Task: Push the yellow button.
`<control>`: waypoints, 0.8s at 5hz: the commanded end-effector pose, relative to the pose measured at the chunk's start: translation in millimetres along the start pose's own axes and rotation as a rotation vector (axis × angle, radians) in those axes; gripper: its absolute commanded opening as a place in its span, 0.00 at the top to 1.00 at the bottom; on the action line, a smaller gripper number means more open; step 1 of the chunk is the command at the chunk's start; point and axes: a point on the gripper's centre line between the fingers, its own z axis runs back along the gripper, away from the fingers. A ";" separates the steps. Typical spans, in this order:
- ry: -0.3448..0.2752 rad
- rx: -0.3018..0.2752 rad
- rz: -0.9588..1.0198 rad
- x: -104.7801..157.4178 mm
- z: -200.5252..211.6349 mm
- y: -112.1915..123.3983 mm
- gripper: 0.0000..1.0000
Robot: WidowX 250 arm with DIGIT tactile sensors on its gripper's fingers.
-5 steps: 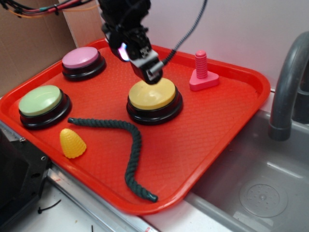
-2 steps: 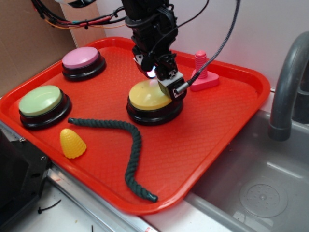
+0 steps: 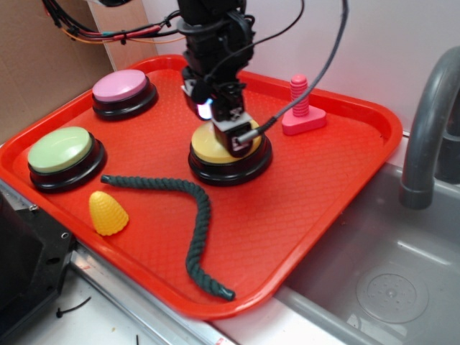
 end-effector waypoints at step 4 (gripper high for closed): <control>0.043 -0.034 0.020 -7.9 86.4 -5.8 0.00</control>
